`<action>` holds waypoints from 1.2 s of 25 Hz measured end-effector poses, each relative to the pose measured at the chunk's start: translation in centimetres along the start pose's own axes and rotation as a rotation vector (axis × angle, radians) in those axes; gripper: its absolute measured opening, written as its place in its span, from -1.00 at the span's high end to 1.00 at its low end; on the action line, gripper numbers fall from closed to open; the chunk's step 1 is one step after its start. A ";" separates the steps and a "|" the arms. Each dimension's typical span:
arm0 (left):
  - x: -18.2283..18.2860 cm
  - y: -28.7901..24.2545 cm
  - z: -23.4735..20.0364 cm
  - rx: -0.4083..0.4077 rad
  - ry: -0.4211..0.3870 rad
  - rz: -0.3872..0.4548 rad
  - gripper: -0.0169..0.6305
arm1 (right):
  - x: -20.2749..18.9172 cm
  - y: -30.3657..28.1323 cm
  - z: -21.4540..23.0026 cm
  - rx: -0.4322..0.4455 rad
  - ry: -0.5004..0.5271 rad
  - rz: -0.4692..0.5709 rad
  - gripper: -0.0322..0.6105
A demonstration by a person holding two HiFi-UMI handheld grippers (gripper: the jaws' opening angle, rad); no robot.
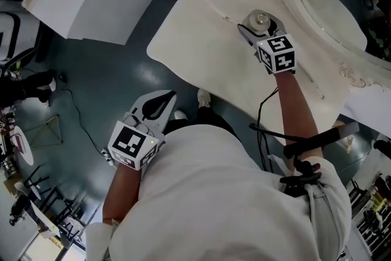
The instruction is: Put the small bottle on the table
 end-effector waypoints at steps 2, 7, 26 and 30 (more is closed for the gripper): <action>-0.1 0.2 -0.1 0.015 0.008 -0.004 0.94 | 0.1 -0.9 0.6 -0.007 0.003 -0.002 -0.16; 0.2 0.0 -0.6 0.034 0.007 -0.005 0.94 | 0.0 -2.8 2.3 -0.038 -0.001 -0.006 -0.16; 1.8 -1.4 -2.4 0.002 -0.041 -0.013 0.94 | -0.7 -5.9 6.3 -0.162 -0.025 -0.037 -0.16; 1.6 -1.2 -2.7 0.003 -0.041 -0.017 0.94 | -1.2 -6.3 6.5 -0.180 -0.033 -0.049 -0.16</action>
Point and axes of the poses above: the fingertips, and each gripper's own axes: y backward along the fingers, z to its right, x out of its top, the point moved 4 cm from there along y, backward along the fingers, and after that the axes turned 6 degrees about -y, right-handed, at the moved point
